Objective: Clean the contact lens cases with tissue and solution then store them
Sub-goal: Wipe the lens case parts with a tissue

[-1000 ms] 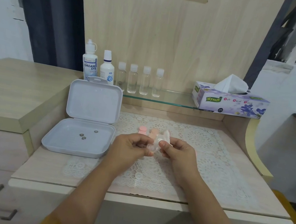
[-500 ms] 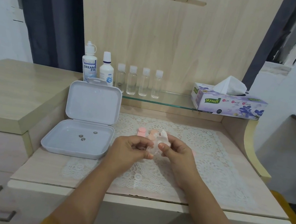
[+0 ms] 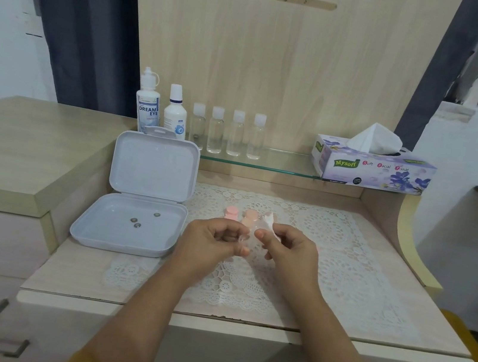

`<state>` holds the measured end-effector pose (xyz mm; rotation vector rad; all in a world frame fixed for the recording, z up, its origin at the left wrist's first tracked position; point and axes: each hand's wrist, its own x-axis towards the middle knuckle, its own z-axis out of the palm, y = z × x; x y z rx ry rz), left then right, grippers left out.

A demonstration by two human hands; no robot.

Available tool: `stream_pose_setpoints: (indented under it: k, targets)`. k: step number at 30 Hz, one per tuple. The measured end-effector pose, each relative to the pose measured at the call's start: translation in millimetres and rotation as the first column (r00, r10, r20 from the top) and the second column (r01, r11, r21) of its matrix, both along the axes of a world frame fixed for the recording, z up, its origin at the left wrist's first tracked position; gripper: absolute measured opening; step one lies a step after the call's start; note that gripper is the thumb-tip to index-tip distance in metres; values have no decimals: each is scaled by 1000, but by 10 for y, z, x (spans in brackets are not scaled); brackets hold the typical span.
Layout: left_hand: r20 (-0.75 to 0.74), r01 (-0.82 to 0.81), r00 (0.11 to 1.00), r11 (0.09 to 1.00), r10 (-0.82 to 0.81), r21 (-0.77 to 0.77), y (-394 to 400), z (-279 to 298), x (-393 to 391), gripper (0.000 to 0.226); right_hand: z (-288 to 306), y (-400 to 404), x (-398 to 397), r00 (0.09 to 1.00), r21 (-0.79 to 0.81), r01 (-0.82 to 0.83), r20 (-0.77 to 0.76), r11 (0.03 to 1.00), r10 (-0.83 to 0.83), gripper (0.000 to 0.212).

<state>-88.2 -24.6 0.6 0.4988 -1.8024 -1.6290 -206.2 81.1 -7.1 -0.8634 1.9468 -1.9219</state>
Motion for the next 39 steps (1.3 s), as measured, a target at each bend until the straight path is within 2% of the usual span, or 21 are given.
stream_pose_setpoints:
  k: [2,4,6,11,13,15,18,21,24,28,31,33,35,39]
  targets:
    - [10,6,1000,1000,-6,-15,8,-3,1,30,6,10,-1,975,-58,-164,143,985,171,9]
    - [23,18,1000,999,-18,-35,10,-11,0,31,0,17,-15,891,-157,-307,301,939,341,16]
    - [28,22,999,997,-20,-67,11,-12,-3,30,13,24,-2,820,-216,-383,368,898,438,19]
    - [85,0,996,959,25,-282,13,-16,-8,22,58,10,53,804,-184,-441,354,879,478,23]
    - [119,9,992,948,31,-319,-2,-28,-9,25,40,5,57,817,-170,-423,354,890,456,24]
    - [79,12,997,957,12,-290,-34,-39,0,27,28,6,70,852,-127,-407,304,905,426,22]
    - [-27,46,998,985,-51,-163,-62,-29,5,28,41,12,93,904,17,-411,139,911,405,17]
    - [58,21,998,975,-8,-220,-50,-29,-35,22,1,4,63,906,156,-421,20,894,423,19]
    - [87,-37,995,973,58,-226,-53,-40,-55,14,-14,8,77,925,150,-375,-3,915,380,30]
    - [91,-173,976,957,199,-235,-71,-66,-43,12,-20,-10,43,962,213,-156,-191,965,197,21]
    - [78,-228,965,945,252,-233,-46,-56,-42,13,-25,-23,66,974,178,-131,-162,975,161,13]
    - [62,-222,969,955,239,-197,-40,-51,-34,12,-2,-7,84,961,169,-231,-116,958,252,14]
    - [60,-188,978,969,200,-162,-36,-52,-24,9,16,6,94,939,219,-283,-136,934,317,12]
    - [23,-165,985,977,170,-134,-38,-47,-27,5,5,-26,73,953,320,-154,-201,935,225,23]
